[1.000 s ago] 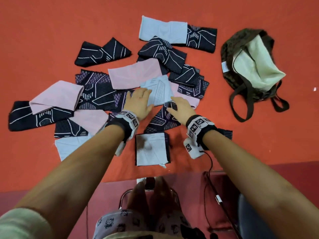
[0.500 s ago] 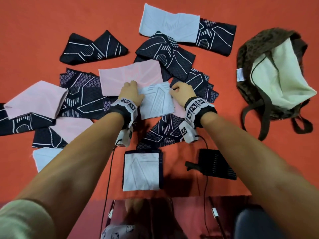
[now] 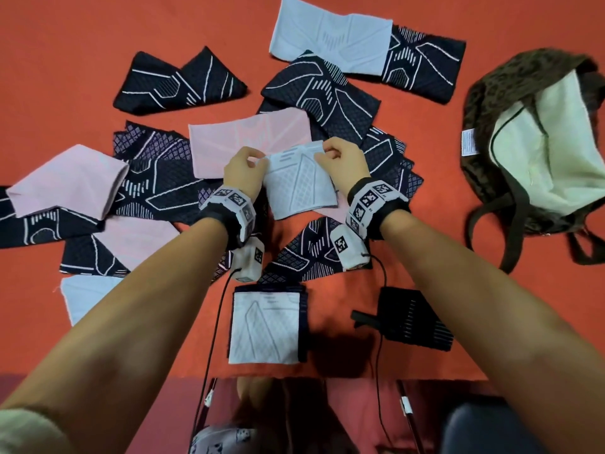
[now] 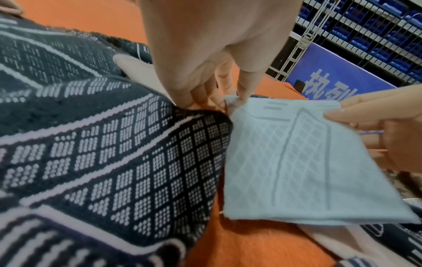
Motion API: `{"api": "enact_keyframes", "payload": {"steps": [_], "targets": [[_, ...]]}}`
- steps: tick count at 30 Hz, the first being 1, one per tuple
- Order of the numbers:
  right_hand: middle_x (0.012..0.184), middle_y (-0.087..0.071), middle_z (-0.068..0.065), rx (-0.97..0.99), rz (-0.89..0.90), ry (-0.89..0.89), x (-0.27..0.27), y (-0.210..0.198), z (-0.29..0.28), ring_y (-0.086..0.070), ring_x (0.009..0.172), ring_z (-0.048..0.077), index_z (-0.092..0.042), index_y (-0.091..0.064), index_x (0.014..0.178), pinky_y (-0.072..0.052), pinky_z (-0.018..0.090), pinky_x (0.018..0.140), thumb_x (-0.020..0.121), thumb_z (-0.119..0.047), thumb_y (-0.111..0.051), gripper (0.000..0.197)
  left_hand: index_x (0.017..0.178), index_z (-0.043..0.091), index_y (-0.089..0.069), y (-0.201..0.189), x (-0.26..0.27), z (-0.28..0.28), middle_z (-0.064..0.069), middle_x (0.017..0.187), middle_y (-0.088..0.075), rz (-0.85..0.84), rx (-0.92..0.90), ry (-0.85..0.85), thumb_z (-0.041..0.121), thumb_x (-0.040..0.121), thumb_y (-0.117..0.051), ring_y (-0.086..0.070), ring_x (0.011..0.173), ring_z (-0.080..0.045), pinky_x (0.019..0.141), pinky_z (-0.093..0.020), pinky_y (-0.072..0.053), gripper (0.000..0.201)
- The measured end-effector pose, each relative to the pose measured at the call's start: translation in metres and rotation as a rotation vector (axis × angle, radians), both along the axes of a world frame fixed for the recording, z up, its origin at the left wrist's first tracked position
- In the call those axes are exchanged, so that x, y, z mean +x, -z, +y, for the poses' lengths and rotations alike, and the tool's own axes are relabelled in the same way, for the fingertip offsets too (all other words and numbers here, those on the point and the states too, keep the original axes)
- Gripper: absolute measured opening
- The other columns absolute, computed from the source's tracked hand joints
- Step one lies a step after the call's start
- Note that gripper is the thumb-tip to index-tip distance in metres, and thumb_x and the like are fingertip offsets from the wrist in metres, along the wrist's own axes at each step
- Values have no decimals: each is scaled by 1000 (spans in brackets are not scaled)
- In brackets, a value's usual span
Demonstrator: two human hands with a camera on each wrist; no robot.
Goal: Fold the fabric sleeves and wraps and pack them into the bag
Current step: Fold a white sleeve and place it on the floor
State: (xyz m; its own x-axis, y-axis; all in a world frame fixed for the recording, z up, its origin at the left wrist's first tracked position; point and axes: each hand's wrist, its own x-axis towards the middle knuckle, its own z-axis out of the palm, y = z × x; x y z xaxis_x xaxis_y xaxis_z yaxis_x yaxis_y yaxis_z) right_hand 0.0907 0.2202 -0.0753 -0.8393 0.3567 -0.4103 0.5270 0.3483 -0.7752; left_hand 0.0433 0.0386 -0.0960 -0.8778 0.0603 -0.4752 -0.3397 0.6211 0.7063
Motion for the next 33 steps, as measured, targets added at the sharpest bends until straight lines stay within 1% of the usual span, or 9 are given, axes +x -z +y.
{"api": "enact_keyframes", "payload": {"steps": [5,8,14,17,19,23,26,29,33], "targets": [[91,-63,2,-60,24,-120,6,-43,-12,-53,75,11,-10,-62,119,-44,24,78,90,-6,-47,33,114,12,-63,-34,1,-5,-14,116,-54,93,-147,182,20,93,-46,-57,96,-28,82,-27,-40,28],[132,-57,6,42,7,-304,10,-70,-16,-54,114,17,-6,-58,126,-34,16,93,94,-6,-44,35,124,18,-57,-63,3,-3,-11,122,-56,113,34,289,5,88,-47,-58,101,-22,92,-27,-43,40],[110,-67,11,158,9,-370,32,-114,-27,-59,93,20,-9,-65,116,-43,25,81,90,-5,-47,32,125,13,-57,-125,20,-2,-1,129,-56,182,175,618,-7,80,-52,-47,115,-10,93,-4,-30,49],[121,-63,10,234,27,-411,42,-142,-31,-57,110,21,-6,-63,119,-36,17,89,91,-8,-50,31,127,8,-55,-150,28,-7,-9,133,-53,286,132,767,-4,80,-59,-44,125,-20,100,-12,-23,49],[119,-62,9,283,45,-459,47,-161,-33,-55,107,17,-5,-64,116,-33,16,86,91,-7,-51,29,127,8,-54,-168,32,-11,-10,130,-55,312,103,842,1,80,-62,-48,122,-22,95,-13,-25,48],[99,-66,5,197,140,-315,58,-199,-43,-52,86,10,-6,-66,102,-37,17,74,90,-4,-49,22,127,17,-51,-203,41,-21,-4,123,-60,216,204,732,25,81,-70,-56,108,-15,94,-27,-42,50],[81,-60,-5,42,272,-128,69,-224,-50,-51,75,2,-6,-65,92,-40,10,69,89,1,-49,18,105,19,-60,-221,48,-32,-1,98,-65,160,239,697,55,63,-67,-58,87,-15,83,-34,-47,56],[76,-58,-6,-105,355,54,78,-239,-53,-52,71,6,-13,-64,83,-42,17,70,88,2,-51,20,98,4,-66,-229,51,-45,-11,95,-68,67,360,567,40,66,-74,-62,84,-23,85,-44,-52,49],[86,-64,3,-337,377,200,91,-241,-63,-60,69,8,-3,-63,102,-48,21,65,88,0,-52,18,105,4,-64,-237,54,-63,-12,100,-68,-57,592,370,19,75,-75,-65,87,-23,89,-42,-54,35]]}}
